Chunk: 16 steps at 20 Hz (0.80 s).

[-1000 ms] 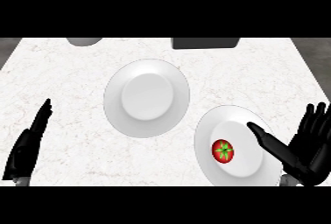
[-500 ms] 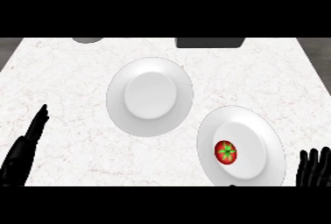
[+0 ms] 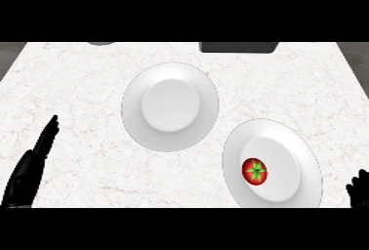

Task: Pick the tomato from the plate and place it in the plate

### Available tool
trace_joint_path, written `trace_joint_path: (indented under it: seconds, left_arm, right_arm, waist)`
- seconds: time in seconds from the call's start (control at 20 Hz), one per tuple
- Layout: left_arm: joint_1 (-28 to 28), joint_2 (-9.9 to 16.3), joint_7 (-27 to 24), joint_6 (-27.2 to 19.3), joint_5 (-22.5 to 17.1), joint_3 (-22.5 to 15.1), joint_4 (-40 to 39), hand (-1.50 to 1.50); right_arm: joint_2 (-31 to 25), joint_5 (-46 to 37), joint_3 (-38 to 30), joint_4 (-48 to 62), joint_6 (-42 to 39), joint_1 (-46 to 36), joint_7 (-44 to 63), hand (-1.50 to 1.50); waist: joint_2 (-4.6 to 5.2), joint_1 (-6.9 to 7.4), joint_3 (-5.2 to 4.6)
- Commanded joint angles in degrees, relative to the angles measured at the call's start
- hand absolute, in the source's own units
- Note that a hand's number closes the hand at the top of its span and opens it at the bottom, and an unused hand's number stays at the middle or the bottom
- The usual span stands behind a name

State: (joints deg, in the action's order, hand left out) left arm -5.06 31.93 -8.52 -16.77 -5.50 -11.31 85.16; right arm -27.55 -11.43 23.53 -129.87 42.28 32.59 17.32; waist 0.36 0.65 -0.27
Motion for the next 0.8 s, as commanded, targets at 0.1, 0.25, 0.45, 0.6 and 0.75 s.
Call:
trace_joint_path:
  seconds: [0.1, 0.25, 0.45, 0.6, 0.75]
  left_arm:
    - [1.56, -0.37, 2.42, -0.02, 0.86, 0.31, 2.26, 0.00]
    - [-0.54, -0.04, -2.10, 3.06, -0.22, 1.85, -1.39, 0.00]
    - [1.56, -1.19, -0.26, 3.81, -0.17, 2.50, -2.28, 0.00]
    - [-0.50, -2.65, -0.30, 1.34, 2.50, 1.44, -0.66, 0.00]
    - [-2.87, -2.49, -1.64, 2.93, 2.55, 3.15, 1.26, 0.00]
  right_arm:
    - [-4.94, -2.48, -1.12, 2.20, -7.87, -10.43, 20.28, -1.50]
    - [-6.57, -1.21, -3.41, 1.78, -12.84, -17.22, 29.11, -1.50]
    - [-4.82, 0.24, -0.36, 10.54, -17.49, -21.09, 29.14, -1.50]
    - [-7.34, 0.31, 0.18, 10.93, -22.83, -22.42, 32.11, -1.50]
    - [-7.11, 3.84, -2.76, 10.97, -27.64, -24.86, 32.69, -1.50]
  waist:
    - [0.07, 1.06, 0.15]
    - [-0.04, 0.79, 0.14]
    - [-0.16, 0.27, 0.26]
    - [-0.29, 0.02, 0.26]
    - [-0.38, -0.19, 0.28]
